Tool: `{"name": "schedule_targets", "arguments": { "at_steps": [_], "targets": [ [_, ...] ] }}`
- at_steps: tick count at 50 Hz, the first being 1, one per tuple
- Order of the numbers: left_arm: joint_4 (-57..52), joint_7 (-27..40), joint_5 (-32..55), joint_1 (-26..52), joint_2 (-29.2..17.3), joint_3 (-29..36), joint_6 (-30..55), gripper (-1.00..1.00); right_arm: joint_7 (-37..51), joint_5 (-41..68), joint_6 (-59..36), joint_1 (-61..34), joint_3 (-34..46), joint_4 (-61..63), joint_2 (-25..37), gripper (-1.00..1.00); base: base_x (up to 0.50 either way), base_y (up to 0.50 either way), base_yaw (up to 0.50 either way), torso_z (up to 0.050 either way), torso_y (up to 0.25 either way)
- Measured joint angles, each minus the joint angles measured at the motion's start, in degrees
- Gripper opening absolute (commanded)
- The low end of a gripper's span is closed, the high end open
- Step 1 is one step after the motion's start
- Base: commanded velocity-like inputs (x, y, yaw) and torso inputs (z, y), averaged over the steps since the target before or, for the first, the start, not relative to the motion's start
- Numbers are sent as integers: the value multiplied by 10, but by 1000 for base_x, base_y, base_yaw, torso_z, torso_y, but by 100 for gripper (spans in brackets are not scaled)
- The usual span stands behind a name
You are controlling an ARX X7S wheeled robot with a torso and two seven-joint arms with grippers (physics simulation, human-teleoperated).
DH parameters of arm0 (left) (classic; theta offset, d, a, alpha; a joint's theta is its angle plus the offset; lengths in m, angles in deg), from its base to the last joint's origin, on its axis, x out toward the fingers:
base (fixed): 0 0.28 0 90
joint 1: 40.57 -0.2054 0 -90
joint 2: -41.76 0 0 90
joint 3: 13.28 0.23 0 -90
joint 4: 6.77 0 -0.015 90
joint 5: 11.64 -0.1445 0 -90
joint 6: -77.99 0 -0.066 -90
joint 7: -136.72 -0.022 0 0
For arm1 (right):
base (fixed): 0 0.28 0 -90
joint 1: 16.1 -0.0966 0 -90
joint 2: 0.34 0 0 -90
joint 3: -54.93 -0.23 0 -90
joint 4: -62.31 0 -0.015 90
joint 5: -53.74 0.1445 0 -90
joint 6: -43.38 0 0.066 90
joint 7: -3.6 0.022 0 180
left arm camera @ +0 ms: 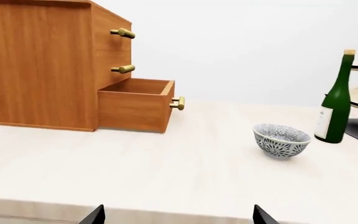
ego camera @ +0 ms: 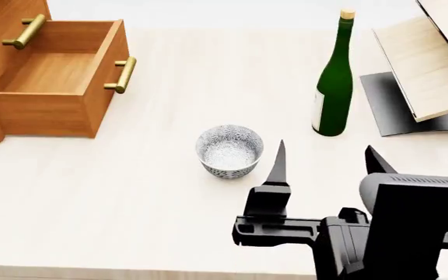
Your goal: Put the bowl in the bottom drawer of the cabinet and close it.
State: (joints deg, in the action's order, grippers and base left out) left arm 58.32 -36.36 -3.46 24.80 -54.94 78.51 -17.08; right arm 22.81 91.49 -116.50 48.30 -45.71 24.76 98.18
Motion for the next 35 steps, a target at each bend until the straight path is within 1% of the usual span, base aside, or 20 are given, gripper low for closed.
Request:
{"name": "schedule_targets", "arguments": {
  "at_steps": [6,16,35],
  "targets": [
    [-1,3,6,-9,-4,2,-8,100,53,81,-61,-50,-24,27,12,100,0,50,0,0,0],
    [-1,8,16,-14,-11,5,-14,100,98,137,-88,-79,-36,39,22,100,0,500,0,0,0],
    [1,18,25,-15,-21,13,-20,100,133,179,-80,-81,-43,35,28,100,0,500,0,0,0]
  ]
}}
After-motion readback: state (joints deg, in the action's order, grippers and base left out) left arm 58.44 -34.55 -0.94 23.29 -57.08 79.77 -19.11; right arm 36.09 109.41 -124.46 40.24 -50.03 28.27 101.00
